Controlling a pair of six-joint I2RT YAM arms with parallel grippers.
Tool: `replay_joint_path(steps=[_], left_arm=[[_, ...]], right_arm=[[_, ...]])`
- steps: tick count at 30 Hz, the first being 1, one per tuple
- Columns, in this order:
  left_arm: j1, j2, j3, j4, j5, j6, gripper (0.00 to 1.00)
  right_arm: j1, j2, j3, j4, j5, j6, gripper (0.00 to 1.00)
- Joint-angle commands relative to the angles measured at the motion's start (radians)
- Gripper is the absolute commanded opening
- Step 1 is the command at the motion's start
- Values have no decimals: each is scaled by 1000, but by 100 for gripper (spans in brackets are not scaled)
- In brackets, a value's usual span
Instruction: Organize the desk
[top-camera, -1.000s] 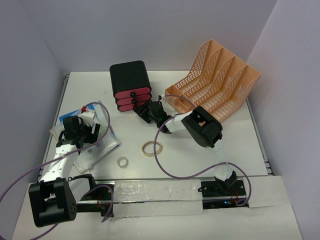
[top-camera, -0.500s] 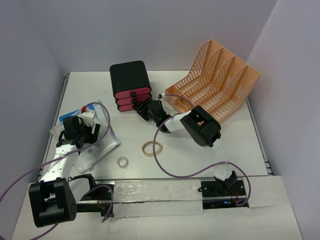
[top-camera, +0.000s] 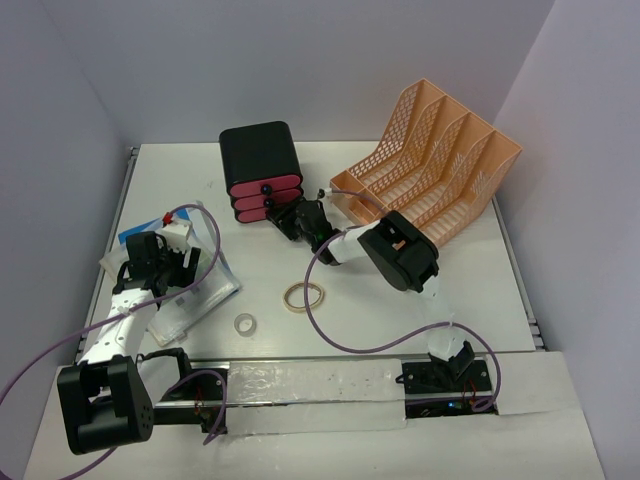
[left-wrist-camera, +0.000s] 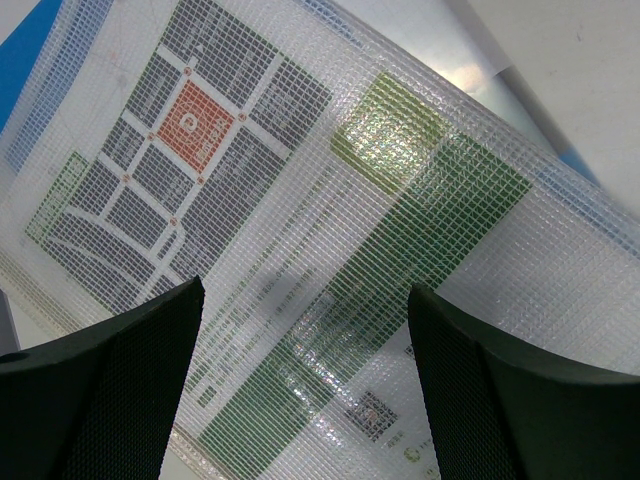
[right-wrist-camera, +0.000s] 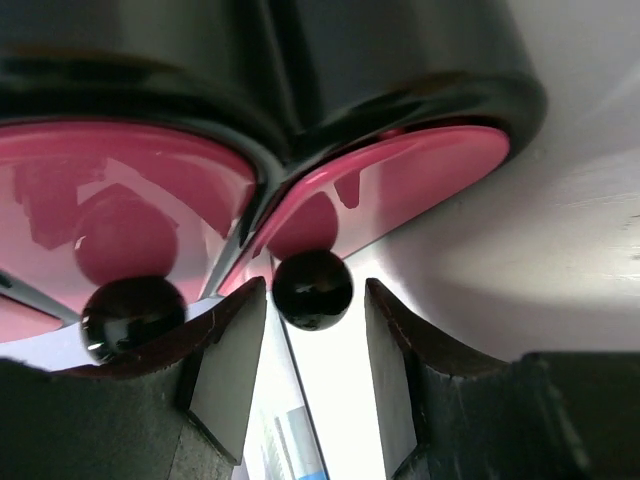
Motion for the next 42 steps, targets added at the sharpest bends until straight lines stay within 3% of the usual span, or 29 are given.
replay_joint_path(steps=[1,9,15,27,34,39,42], left_arm=[[4,-16,-1,22,21,8,89],[4,-16,1,21,21,8,89],[6,-13,2,21,22,8,89],[4,-22,2,18,24,7,89],[6,-30,1,15,16,7,89],[4,-33,1,15,18,7,89],[5,-34,1,15,18,7,89]], right_arm=[[-9,4,30,32,29,26,50],[-10,-2,15,39,30,32,26],[-4,-45,-53,81,11,36,18],[33,-194,-301,162,11,20,18],[61,-220,-362,179,15,20,20],[74,-247,-415,187,28,25,31],[74,-264,-429,187,28,12,33]])
